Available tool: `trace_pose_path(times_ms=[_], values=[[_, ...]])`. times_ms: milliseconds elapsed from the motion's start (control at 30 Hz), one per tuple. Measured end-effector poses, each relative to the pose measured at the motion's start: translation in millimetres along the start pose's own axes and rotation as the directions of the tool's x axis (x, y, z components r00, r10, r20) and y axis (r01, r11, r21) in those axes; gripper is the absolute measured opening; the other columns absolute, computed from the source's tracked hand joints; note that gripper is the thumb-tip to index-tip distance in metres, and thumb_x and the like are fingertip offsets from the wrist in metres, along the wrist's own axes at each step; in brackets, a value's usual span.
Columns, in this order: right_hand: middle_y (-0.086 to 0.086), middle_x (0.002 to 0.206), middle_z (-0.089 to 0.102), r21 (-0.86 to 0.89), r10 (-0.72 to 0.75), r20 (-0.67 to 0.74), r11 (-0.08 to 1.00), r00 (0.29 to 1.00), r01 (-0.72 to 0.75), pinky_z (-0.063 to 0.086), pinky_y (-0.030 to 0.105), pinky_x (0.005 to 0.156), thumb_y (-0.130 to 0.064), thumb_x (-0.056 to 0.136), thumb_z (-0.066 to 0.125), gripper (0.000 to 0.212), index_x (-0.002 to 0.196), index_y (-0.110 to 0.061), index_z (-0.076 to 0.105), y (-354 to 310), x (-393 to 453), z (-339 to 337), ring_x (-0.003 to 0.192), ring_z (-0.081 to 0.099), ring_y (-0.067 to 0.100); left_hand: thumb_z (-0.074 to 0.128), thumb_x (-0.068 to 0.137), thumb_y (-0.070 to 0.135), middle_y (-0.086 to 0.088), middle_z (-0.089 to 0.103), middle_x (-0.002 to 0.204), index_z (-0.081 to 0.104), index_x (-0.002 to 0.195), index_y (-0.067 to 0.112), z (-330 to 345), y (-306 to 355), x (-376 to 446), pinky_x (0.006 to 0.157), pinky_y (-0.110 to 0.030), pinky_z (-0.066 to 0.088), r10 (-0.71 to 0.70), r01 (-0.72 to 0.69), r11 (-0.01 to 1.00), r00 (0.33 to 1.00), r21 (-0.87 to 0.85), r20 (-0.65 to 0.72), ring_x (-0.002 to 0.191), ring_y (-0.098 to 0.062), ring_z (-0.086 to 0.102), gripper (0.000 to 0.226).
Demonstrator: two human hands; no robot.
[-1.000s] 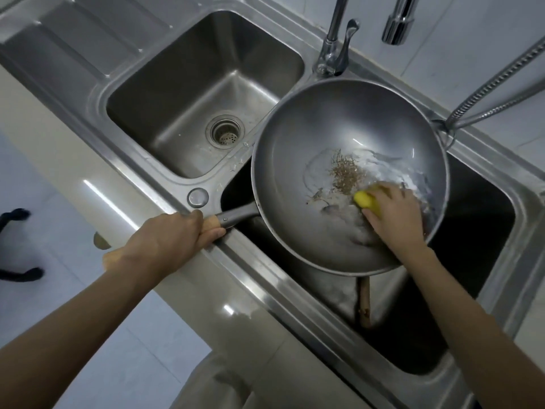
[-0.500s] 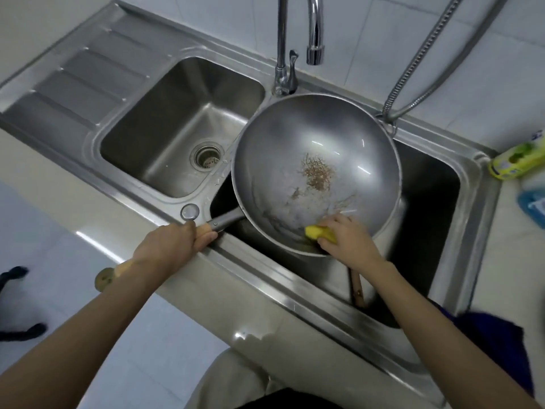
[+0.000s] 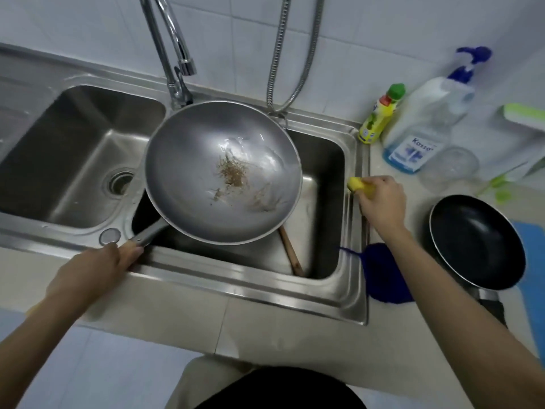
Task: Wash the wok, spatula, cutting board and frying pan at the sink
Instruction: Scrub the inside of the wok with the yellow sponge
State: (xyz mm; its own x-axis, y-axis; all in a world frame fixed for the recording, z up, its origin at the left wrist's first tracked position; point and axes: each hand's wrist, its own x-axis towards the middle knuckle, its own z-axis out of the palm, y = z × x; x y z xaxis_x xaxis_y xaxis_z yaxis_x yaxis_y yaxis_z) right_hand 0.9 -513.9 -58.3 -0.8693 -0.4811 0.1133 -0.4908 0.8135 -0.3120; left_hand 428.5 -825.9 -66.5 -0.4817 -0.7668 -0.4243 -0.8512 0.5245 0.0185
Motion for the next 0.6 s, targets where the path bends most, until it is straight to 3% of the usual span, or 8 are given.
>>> trace_pose_path(times_ms=[100, 200, 267, 333, 400, 467, 500, 600], values=[[0.019, 0.118, 0.056, 0.054, 0.115, 0.027, 0.992, 0.993, -0.116, 0.041, 0.045, 0.089, -0.031, 0.086, 0.062, 0.038, 0.118, -0.010, 0.060, 13.3, 0.0, 3.3, 0.102, 0.053, 0.041, 0.027, 0.089, 0.068, -0.023, 0.066, 0.101, 0.057, 0.100, 0.012, 0.1, 1.0, 0.0, 0.075, -0.043, 0.043, -0.006, 0.007, 1.000, 1.000, 0.007, -0.030, 0.093, -0.040, 0.062, 0.065], [0.017, 0.129, 0.052, -0.037, 0.156, 0.012, 0.987, 0.988, -0.156, 0.035, 0.047, 0.096, -0.033, 0.086, 0.062, 0.043, 0.124, -0.013, 0.057, 2.1, -4.0, 5.7, 0.114, 0.048, 0.040, 0.021, 0.089, 0.069, -0.021, 0.065, 0.099, 0.057, 0.105, 0.013, -1.2, 2.8, -4.0, 0.071, -0.041, 0.043, -0.002, 0.004, 0.998, 0.999, 0.057, -0.041, 0.090, -0.039, 0.063, 0.069], [0.015, 0.130, 0.051, -0.071, 0.061, -0.097, 0.995, 0.993, -0.068, 0.034, 0.046, 0.095, -0.031, 0.086, 0.062, 0.042, 0.123, -0.014, 0.056, -15.8, -18.6, 6.3, 0.117, 0.045, 0.037, 0.031, 0.092, 0.065, -0.026, 0.066, 0.099, 0.056, 0.100, 0.008, -3.2, 6.8, -6.3, 0.074, -0.042, 0.042, -0.038, 0.039, 0.999, 0.998, 0.005, -0.053, 0.094, -0.041, 0.062, 0.063], [0.011, 0.113, 0.059, -0.013, -0.127, -0.112, 0.992, 0.986, 0.127, 0.040, 0.043, 0.087, -0.029, 0.088, 0.060, 0.032, 0.116, -0.012, 0.059, -42.3, -44.1, 11.8, 0.104, 0.053, 0.032, 0.032, 0.093, 0.064, -0.026, 0.066, 0.101, 0.056, 0.101, 0.006, -4.1, 11.2, -8.8, 0.075, -0.042, 0.043, -0.046, 0.048, 0.998, 0.997, 0.033, -0.063, 0.096, -0.042, 0.062, 0.063], [0.005, 0.102, 0.065, 0.084, -0.168, 0.224, 0.985, 0.960, 0.152, 0.046, 0.040, 0.084, -0.038, 0.091, 0.055, 0.029, 0.107, -0.015, 0.062, -73.4, -68.0, 26.0, 0.096, 0.059, 0.026, 0.031, 0.093, 0.065, -0.026, 0.065, 0.103, 0.057, 0.103, 0.006, -4.8, 11.6, -10.5, 0.077, -0.043, 0.045, -0.037, 0.041, 0.998, 0.997, 0.055, -0.072, 0.097, -0.042, 0.062, 0.065], [0.002, 0.105, 0.067, 0.013, 0.000, 0.685, 1.000, 0.729, -0.012, 0.046, 0.040, 0.091, -0.055, 0.088, 0.051, 0.042, 0.103, -0.019, 0.065, -99.3, -84.8, 51.1, 0.099, 0.061, 0.024, 0.030, 0.093, 0.065, -0.025, 0.065, 0.103, 0.056, 0.105, 0.006, -4.7, 13.3, -9.0, 0.077, -0.043, 0.046, -0.033, 0.039, 0.997, 0.996, 0.063, -0.085, 0.097, -0.041, 0.062, 0.065], [0.000, 0.110, 0.067, -0.020, 0.057, 0.787, 0.998, 0.614, -0.068, 0.045, 0.040, 0.094, -0.062, 0.086, 0.048, 0.049, 0.101, -0.020, 0.066, -112.2, -91.6, 66.0, 0.102, 0.061, 0.024, 0.030, 0.093, 0.065, -0.024, 0.066, 0.103, 0.056, 0.106, 0.006, -5.5, 12.0, -8.1, 0.077, -0.043, 0.046, -0.033, 0.039, 0.997, 0.995, 0.065, -0.095, 0.097, -0.041, 0.063, 0.066], [-0.001, 0.118, 0.061, 0.151, 0.068, 0.815, 0.934, 0.576, -0.325, 0.051, 0.031, 0.088, -0.057, 0.088, 0.048, 0.050, 0.107, -0.013, 0.064, -137.7, -99.8, 93.5, 0.100, 0.062, 0.019, 0.031, 0.093, 0.065, -0.024, 0.065, 0.103, 0.056, 0.107, 0.005, -7.1, 15.8, -9.8, 0.078, -0.043, 0.046, -0.037, 0.042, 0.997, 0.995, 0.060, -0.090, 0.097, -0.042, 0.062, 0.066]])
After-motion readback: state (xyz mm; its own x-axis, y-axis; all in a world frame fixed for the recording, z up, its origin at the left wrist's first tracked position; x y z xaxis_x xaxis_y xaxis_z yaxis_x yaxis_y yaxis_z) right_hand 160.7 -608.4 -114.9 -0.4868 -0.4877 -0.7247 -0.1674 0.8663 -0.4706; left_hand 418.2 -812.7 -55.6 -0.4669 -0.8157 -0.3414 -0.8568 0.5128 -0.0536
